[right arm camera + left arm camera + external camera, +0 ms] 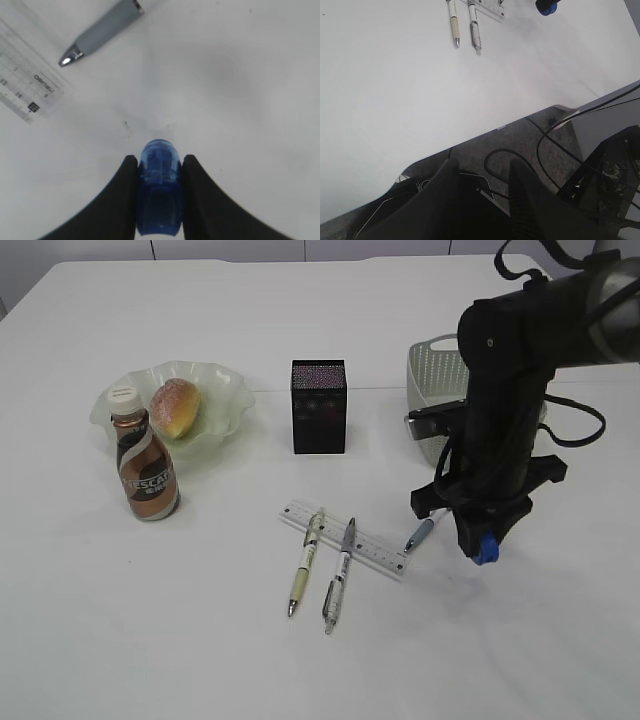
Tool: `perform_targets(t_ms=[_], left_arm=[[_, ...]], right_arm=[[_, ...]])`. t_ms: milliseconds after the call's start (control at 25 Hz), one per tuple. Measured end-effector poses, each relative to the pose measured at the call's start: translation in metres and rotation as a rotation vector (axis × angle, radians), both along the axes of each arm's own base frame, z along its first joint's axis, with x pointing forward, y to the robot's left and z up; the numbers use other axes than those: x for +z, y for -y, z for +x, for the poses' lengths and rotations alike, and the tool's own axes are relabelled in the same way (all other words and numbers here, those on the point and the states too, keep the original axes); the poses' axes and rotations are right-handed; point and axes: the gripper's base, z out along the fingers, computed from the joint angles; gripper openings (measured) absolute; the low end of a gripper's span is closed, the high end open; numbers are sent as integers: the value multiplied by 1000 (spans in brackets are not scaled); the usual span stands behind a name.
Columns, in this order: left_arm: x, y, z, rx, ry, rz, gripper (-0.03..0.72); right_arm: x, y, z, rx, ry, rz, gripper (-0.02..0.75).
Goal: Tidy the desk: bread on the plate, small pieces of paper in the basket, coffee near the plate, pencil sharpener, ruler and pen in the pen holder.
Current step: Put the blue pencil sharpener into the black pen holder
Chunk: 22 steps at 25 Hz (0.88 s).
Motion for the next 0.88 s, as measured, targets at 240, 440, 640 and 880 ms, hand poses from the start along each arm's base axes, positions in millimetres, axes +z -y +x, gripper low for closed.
perform_targets(t_ms=[240, 440, 640, 880], left_arm=[[0, 0, 0, 2, 3, -1, 246], [1, 0, 1, 6, 10, -4, 246], [1, 0, 1, 7, 11, -5, 246], [1, 0, 1, 7, 11, -5, 246]], right_arm=[[22, -11, 20, 145, 121, 85, 192], [45, -20, 40, 177, 286, 148, 192], [58, -26, 56, 185, 461, 192, 192], [71, -34, 79, 191, 757, 266, 192]])
